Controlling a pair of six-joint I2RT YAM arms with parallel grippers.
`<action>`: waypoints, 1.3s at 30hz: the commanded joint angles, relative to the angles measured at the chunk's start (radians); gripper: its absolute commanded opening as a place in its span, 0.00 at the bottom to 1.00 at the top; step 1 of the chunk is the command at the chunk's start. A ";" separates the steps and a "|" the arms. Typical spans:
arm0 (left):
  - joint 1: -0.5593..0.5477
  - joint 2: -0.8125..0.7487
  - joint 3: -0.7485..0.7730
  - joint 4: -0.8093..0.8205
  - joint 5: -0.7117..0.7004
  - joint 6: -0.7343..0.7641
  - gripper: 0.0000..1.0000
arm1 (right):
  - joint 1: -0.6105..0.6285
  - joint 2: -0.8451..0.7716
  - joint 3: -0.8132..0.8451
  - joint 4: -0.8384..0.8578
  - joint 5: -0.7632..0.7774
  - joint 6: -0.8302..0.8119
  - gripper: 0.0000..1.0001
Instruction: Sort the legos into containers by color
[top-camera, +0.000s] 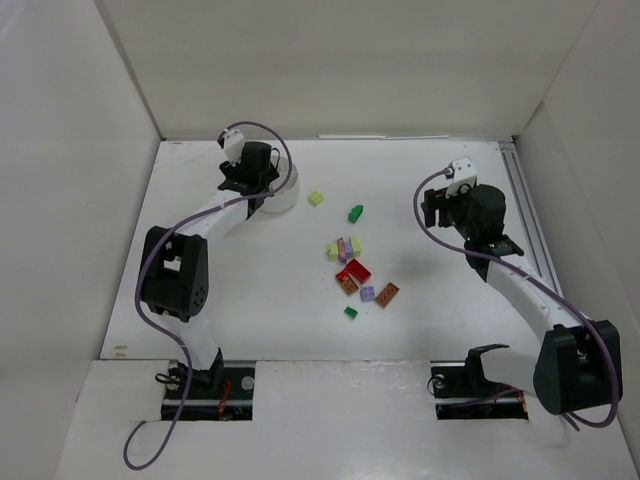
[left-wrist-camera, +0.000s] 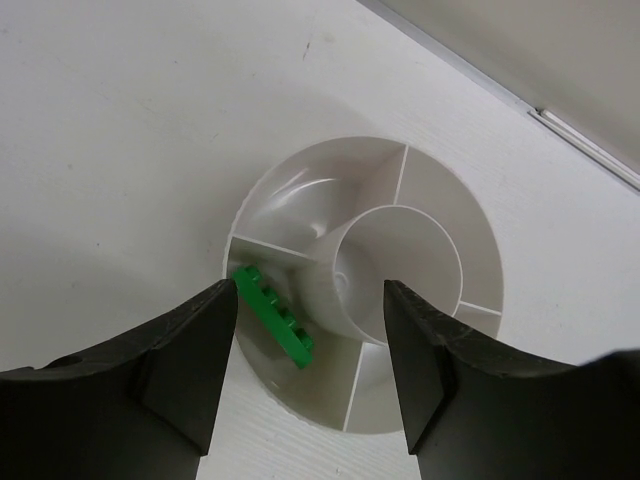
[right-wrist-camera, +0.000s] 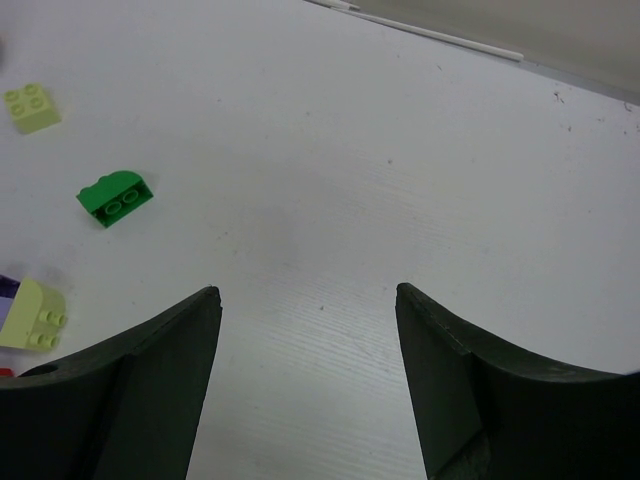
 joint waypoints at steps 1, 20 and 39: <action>0.004 -0.064 0.014 0.015 0.020 0.004 0.57 | -0.005 -0.042 0.001 0.037 -0.021 -0.003 0.76; -0.290 -0.354 -0.350 0.074 0.507 0.183 1.00 | 0.127 0.056 0.051 0.008 -0.033 -0.010 1.00; -0.773 -0.152 -0.387 -0.069 0.470 0.260 0.65 | 0.066 -0.038 -0.010 -0.152 0.117 0.037 1.00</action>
